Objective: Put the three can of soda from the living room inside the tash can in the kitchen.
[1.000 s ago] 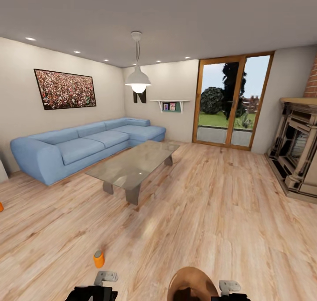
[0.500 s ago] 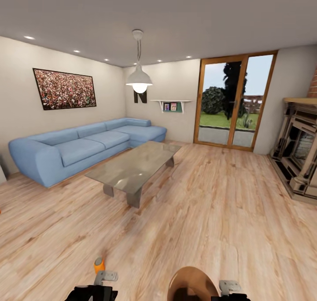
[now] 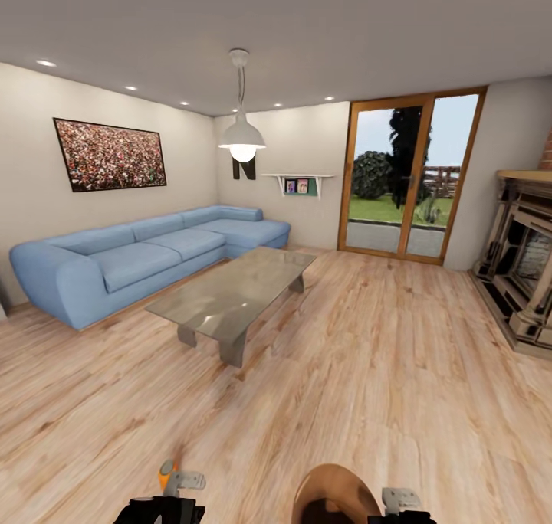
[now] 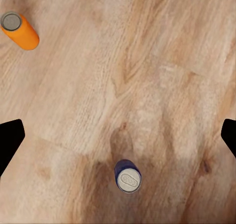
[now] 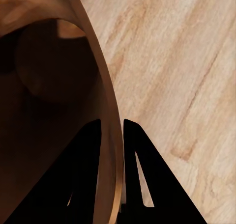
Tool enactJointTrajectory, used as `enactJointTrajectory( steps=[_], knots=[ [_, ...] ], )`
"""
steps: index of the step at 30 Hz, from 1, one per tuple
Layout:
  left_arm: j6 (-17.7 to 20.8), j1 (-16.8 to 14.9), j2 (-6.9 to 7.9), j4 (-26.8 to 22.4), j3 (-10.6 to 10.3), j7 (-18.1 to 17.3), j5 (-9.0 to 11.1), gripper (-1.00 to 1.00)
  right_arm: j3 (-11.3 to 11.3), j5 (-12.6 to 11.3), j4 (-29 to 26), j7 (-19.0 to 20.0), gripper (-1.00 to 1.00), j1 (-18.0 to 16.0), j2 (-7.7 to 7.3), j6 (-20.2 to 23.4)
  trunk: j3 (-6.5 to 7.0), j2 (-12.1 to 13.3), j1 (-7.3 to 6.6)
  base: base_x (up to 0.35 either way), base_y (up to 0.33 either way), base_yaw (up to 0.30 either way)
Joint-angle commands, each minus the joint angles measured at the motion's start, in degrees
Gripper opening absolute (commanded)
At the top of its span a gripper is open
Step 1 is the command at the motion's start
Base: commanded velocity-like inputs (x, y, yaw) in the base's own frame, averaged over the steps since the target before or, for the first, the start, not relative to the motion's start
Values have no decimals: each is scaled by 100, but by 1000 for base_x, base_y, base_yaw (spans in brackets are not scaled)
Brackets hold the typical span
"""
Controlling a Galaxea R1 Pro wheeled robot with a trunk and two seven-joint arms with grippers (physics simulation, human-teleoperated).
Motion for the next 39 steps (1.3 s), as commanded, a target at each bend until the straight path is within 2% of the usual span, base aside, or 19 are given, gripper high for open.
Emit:
enactJointTrajectory(
  steps=[1, 16, 39],
  knots=[
    [0, -1, 0, 1, 0, 0, 0, 100, -11, -48, -5, 30, -100, -2, 1, 0, 1, 0, 0, 87, 0, 0],
    [44, -2, -8, 1, 8, 23, 5, 100, -11, -48, -9, 32, -100, -2, 0, -9, 1, 0, 0, -188, 0, 0],
    [0, -2, -8, -6, 1, 10, 7, 100, -11, -48, -14, 38, -100, -2, 0, -9, 1, 0, 0, 15, 15, 0]
  ],
)
